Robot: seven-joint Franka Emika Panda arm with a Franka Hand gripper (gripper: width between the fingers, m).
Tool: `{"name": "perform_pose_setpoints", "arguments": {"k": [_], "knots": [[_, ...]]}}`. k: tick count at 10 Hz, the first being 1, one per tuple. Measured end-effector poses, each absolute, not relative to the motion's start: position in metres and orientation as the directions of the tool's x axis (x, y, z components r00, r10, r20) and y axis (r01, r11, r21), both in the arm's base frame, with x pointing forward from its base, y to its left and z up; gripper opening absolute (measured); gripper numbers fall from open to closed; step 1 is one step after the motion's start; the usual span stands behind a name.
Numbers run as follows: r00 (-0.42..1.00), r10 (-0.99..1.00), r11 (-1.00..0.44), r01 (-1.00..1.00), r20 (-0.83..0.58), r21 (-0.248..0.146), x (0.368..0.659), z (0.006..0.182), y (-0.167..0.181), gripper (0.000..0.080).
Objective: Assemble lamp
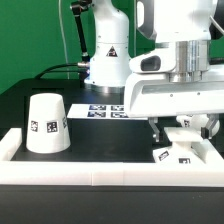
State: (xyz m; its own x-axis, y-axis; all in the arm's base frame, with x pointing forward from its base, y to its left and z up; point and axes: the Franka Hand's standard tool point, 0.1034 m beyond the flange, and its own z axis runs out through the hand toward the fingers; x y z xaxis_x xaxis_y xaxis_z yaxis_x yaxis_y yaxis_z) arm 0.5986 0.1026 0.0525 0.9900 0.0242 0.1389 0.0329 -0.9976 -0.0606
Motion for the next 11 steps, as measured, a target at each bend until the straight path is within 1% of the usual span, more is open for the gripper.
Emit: {"name": "perform_pose_setpoints", "arguments": {"k": [2, 4, 6, 8, 9, 10, 11], "knots": [[0.988, 0.050, -0.997, 0.058, 0.144, -0.057, 0.591, 0.063, 0.102, 0.0698], [0.987, 0.081, -0.995, 0.088, 0.139, -0.050, 0.570, 0.079, 0.098, 0.0699], [0.982, 0.124, -0.990, 0.131, 0.145, -0.042, 0.549, 0.089, 0.098, 0.0699], [0.962, 0.230, -0.971, 0.237, 0.149, -0.030, 0.528, 0.091, 0.111, 0.0699], [0.921, 0.360, -0.931, 0.364, 0.147, -0.003, 0.523, 0.092, 0.122, 0.0699], [0.903, 0.409, -0.911, 0.411, 0.134, 0.007, 0.521, 0.091, 0.130, 0.0699], [0.902, 0.409, -0.911, 0.412, 0.134, 0.006, 0.523, 0.092, 0.132, 0.0699]]}}
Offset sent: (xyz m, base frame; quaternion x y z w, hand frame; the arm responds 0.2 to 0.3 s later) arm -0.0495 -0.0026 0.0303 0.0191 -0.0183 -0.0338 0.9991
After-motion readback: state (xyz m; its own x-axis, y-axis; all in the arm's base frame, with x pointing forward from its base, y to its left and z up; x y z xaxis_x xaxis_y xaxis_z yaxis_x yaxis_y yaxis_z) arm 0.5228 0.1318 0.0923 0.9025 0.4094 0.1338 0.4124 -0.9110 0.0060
